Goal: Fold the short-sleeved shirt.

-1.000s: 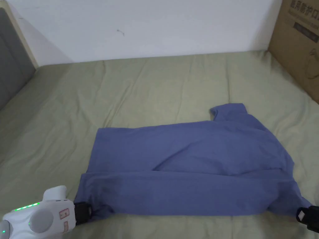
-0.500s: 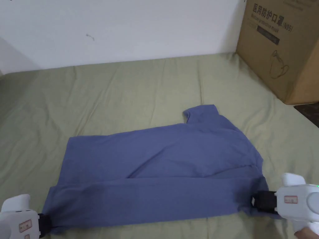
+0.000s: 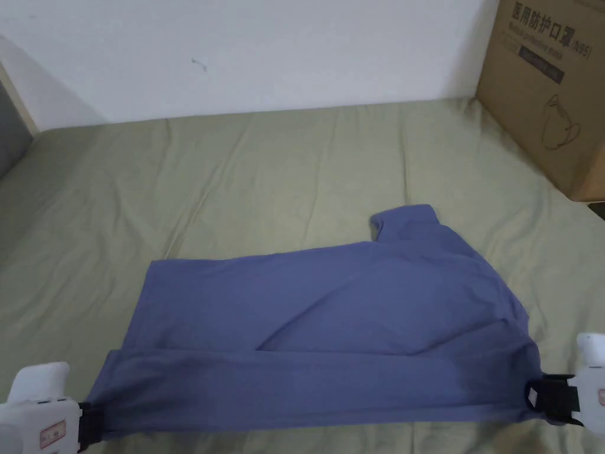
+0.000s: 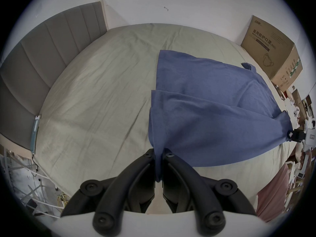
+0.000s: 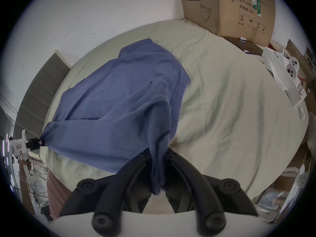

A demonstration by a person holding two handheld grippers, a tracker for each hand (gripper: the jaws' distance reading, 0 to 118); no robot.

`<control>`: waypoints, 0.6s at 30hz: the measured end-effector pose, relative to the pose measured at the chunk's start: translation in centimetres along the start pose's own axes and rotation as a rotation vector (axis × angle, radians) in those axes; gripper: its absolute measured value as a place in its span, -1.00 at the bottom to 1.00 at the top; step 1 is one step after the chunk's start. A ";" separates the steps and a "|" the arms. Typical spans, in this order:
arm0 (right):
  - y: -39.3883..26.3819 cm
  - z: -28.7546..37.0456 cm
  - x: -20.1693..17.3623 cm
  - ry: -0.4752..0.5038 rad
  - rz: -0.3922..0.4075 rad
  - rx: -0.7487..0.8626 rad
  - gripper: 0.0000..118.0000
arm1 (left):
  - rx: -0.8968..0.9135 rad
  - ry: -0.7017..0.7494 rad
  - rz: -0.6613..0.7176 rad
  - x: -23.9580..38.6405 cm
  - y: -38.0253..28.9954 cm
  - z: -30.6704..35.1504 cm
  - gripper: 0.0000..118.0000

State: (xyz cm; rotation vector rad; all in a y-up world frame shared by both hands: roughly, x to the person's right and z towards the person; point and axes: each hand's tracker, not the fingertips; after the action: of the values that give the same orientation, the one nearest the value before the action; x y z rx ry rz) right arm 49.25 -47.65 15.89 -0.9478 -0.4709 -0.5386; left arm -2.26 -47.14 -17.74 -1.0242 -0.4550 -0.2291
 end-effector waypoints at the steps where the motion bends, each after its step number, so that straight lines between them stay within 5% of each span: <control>1: -0.8 0.4 -0.1 -0.002 0.011 -0.002 -0.77 | -0.004 0.000 0.001 -0.1 -0.6 0.5 -0.90; 8: -7.0 1.3 1.0 0.030 -0.049 -0.074 -0.72 | -0.033 0.027 0.008 -1.1 -5.8 1.8 -0.87; 9: -7.3 1.1 1.2 0.034 -0.080 -0.084 -0.39 | -0.036 0.020 0.002 -1.2 -6.1 1.6 -0.63; 11: -7.2 0.9 1.5 -0.023 -0.106 -0.083 0.52 | -0.058 0.077 0.012 -1.1 -6.0 1.2 0.35; 12: -7.0 1.0 1.5 -0.036 -0.104 -0.073 0.64 | -0.055 0.075 0.016 -1.4 -5.7 1.0 0.75; 16: -4.5 2.8 0.9 -0.010 -0.094 0.008 0.51 | 0.035 -0.008 0.063 -0.9 -3.5 2.8 0.61; 17: -3.7 3.2 0.5 0.022 -0.082 0.046 0.19 | 0.055 -0.026 0.064 -0.6 -2.8 3.2 0.32; 18: -2.7 3.7 0.3 0.047 -0.067 0.081 -0.57 | 0.089 -0.040 0.065 -0.2 -2.0 3.5 -0.38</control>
State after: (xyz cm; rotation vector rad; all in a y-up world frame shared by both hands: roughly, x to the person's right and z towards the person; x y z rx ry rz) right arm 47.24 -45.88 19.58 -0.8429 -0.4798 -0.5972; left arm -4.15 -45.14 -14.76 -0.9560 -0.4633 -0.1298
